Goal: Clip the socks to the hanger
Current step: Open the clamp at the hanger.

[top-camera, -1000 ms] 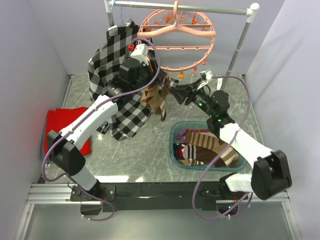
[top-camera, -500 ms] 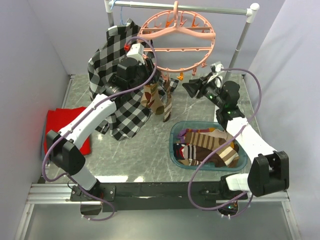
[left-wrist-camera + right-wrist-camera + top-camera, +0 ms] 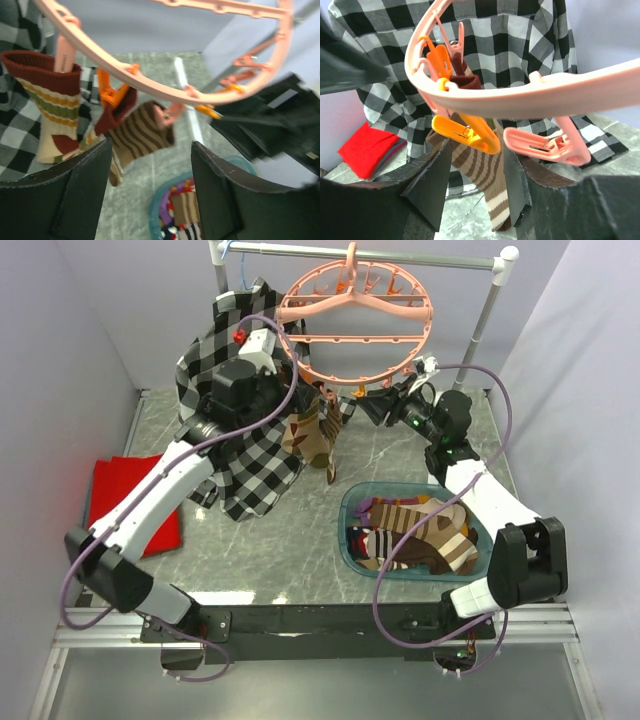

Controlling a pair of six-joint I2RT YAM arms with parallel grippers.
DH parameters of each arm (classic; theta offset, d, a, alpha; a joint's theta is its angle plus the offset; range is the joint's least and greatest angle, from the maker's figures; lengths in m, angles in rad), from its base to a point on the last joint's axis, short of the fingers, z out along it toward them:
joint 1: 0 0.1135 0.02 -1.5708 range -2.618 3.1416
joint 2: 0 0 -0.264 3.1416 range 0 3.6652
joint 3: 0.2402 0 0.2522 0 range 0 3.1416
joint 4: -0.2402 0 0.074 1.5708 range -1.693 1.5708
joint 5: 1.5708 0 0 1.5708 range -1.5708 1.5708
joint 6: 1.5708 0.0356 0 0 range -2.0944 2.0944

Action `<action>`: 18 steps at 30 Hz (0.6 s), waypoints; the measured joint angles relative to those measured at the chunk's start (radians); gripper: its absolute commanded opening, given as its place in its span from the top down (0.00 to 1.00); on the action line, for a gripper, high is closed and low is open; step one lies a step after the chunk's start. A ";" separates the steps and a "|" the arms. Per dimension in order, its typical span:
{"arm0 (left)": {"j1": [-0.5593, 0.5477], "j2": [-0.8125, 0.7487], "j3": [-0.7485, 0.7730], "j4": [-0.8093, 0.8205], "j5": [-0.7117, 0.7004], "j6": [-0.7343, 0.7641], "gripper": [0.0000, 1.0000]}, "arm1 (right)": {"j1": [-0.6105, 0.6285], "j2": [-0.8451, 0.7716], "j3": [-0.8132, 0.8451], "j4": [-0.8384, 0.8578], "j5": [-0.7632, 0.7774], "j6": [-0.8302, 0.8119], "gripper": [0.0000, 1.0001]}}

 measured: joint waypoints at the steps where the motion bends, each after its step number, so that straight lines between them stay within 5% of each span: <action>1: -0.004 -0.019 -0.009 0.000 0.008 -0.001 0.29 | 0.003 0.004 0.003 0.005 0.003 0.001 0.49; 18: -0.124 -0.024 0.018 -0.034 -0.003 -0.032 0.30 | 0.136 0.010 0.006 0.035 0.124 -0.077 0.61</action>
